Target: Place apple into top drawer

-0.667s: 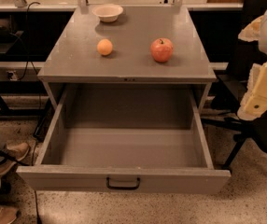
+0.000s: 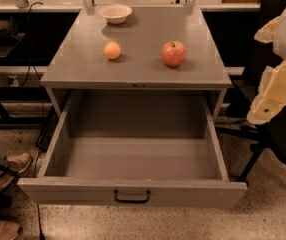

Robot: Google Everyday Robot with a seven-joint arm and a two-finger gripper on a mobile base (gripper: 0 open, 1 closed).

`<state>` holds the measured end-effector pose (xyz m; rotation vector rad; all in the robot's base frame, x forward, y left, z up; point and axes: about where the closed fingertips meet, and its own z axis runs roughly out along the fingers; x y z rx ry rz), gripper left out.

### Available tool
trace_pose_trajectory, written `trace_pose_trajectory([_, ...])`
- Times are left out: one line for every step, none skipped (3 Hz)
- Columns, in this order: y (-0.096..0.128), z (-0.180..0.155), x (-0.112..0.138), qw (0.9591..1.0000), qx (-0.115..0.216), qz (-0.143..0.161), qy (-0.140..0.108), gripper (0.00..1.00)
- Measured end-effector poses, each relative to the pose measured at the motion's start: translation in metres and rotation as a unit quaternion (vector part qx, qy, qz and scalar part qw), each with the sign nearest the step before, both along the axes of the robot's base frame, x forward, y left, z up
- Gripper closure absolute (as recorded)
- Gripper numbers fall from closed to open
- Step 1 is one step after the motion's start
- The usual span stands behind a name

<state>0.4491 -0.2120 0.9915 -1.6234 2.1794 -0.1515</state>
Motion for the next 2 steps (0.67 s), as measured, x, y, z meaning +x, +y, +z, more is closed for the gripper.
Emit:
trace_pose_trajectory([-0.009,-0.011,0.074,0.9929,0.093,-0.062,-0.04,0.0])
trace_pose_trajectory([-0.012,-0.021,0.179,0.9713,0.195,-0.101,-0.091,0.0])
